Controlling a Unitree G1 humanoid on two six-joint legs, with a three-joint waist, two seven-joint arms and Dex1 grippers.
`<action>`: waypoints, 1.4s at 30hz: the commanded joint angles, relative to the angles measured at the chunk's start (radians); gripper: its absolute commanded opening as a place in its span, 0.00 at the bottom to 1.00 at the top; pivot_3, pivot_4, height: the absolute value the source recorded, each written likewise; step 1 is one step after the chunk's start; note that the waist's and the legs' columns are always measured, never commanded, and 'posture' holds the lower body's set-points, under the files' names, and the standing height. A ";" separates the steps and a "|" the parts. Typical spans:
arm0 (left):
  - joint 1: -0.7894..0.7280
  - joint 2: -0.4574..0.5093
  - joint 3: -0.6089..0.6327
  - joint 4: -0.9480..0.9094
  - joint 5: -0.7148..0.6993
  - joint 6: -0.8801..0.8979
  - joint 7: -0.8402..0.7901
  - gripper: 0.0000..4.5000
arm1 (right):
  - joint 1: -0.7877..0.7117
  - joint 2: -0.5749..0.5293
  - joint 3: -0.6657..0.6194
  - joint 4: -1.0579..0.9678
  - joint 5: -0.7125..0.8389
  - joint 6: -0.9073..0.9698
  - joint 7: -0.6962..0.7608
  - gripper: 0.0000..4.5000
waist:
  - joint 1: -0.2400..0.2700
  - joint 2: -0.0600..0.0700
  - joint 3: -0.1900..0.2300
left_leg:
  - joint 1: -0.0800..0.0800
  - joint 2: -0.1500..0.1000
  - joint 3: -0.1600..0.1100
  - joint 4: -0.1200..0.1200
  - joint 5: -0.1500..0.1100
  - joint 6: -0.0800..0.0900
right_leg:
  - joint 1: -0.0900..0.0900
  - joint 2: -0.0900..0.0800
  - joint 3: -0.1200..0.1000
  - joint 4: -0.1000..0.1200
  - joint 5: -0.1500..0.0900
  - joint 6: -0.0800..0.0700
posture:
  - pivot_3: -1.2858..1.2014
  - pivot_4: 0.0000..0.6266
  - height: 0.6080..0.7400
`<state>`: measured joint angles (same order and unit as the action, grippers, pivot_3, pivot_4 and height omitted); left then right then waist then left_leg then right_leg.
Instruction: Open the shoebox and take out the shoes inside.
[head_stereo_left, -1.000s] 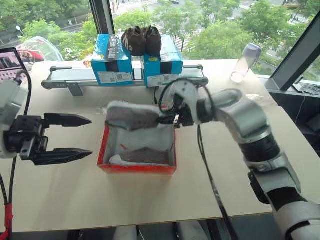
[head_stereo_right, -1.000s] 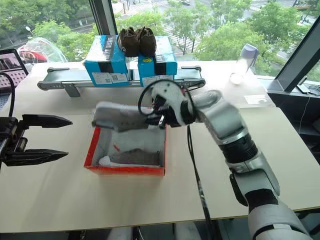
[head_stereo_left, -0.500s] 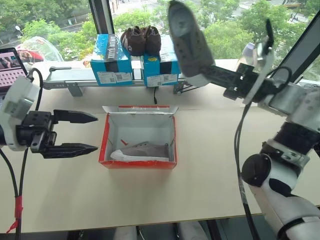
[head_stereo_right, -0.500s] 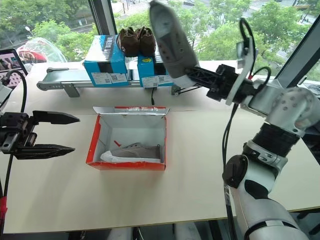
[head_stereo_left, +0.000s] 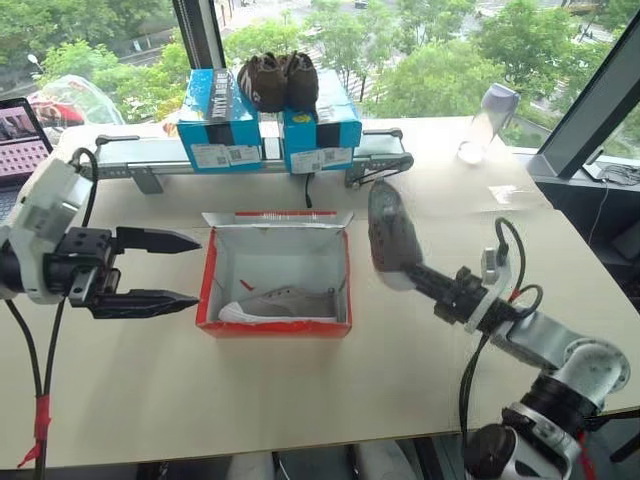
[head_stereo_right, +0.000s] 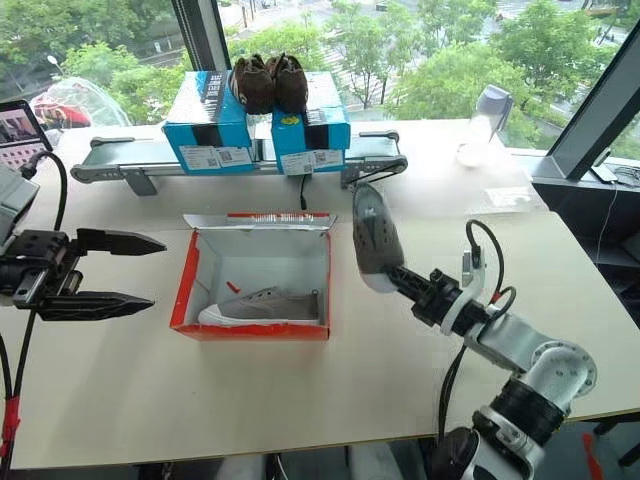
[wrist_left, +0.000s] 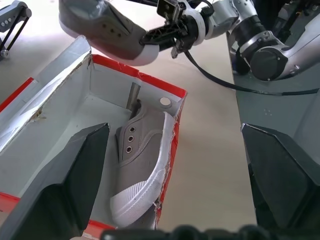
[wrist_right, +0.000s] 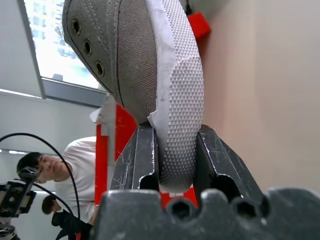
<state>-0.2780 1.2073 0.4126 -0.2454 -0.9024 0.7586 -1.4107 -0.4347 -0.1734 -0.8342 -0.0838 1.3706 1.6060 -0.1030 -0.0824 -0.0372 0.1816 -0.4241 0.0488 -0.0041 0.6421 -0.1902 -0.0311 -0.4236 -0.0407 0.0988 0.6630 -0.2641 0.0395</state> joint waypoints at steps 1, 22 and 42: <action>-0.004 0.005 0.025 -0.014 -0.005 -0.006 -0.004 1.00 | 0.064 -0.073 0.081 -0.007 0.226 -0.057 -0.138 0.38 | 0.000 0.000 0.000 | 0.000 0.000 0.000 0.000 0.000 0.000 | 0.000 0.000 0.000 0.000 0.000 0.000 | 0.52 0.24 1.00; -0.006 0.024 0.032 -0.005 -0.002 0.001 -0.014 1.00 | -0.081 -0.931 0.592 -0.182 0.048 -0.306 0.470 0.98 | 0.009 0.000 0.000 | 0.001 0.001 0.001 0.000 0.000 0.000 | 0.000 0.002 0.002 -0.002 -0.001 0.001 | 0.52 0.24 1.00; 0.045 0.027 0.108 -0.058 -0.016 0.035 0.005 1.00 | -0.649 -0.626 1.377 0.034 -0.872 -0.854 1.303 0.98 | 0.018 0.000 0.001 | -0.002 0.001 0.001 0.001 0.000 0.000 | -0.003 0.001 0.000 -0.002 0.000 -0.001 | 0.52 0.24 1.00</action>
<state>-0.2367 1.2222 0.4708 -0.2752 -0.9055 0.7862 -1.4126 -1.0453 -0.8071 0.5319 -0.0877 0.5698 0.8211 1.1462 -0.0645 -0.0369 0.1822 -0.4265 0.0501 -0.0029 0.6436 -0.1902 -0.0311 -0.4271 -0.0398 0.0988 0.6618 -0.2636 0.0381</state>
